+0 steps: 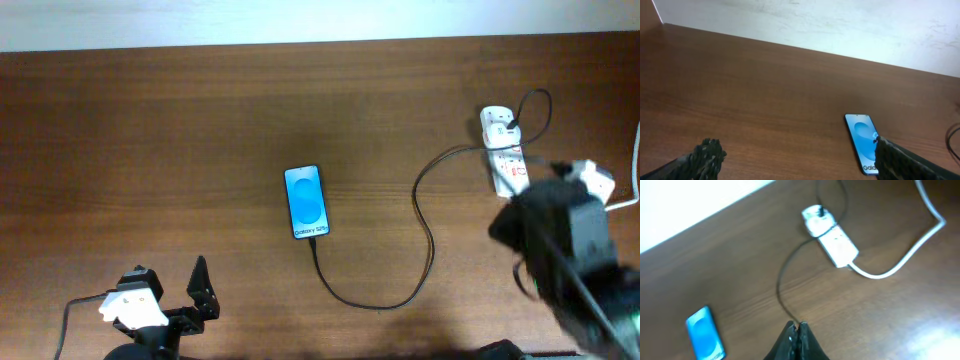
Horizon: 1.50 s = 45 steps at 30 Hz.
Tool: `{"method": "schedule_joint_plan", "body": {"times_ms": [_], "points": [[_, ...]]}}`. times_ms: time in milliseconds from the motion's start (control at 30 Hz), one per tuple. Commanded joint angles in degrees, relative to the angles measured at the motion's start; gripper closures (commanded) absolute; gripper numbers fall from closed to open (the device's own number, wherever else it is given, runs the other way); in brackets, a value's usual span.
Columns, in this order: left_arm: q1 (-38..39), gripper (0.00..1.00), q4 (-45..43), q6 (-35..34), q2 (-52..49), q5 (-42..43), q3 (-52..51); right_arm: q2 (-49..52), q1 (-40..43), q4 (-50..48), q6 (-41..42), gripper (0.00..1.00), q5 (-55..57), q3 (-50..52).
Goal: Plug charger to phone and switch on socket
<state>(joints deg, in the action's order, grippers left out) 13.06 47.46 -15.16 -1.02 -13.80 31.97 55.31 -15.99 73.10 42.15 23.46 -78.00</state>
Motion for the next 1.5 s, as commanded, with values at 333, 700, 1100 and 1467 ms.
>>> {"method": "schedule_joint_plan", "body": {"times_ms": [333, 700, 1100, 1467], "points": [[-0.1, 0.01, 0.2, 0.3, 0.1, -0.8, -0.2, 46.8, 37.9, -7.5, -20.9, 0.96, -45.8, -14.2], [-0.1, 0.01, 0.2, 0.3, 0.1, -0.8, -0.2, 59.5, 41.9, -20.0, -16.7, 0.96, -43.9, -14.3], [-0.1, 0.01, 0.2, 0.3, 0.1, -0.8, -0.2, 65.6, 41.9, -28.1, -8.6, 0.96, -40.8, -14.3], [-0.1, 0.01, 0.2, 0.3, 0.1, -0.8, -0.2, 67.7, 41.8, -31.4, -8.6, 0.96, -40.8, -14.3]]}}
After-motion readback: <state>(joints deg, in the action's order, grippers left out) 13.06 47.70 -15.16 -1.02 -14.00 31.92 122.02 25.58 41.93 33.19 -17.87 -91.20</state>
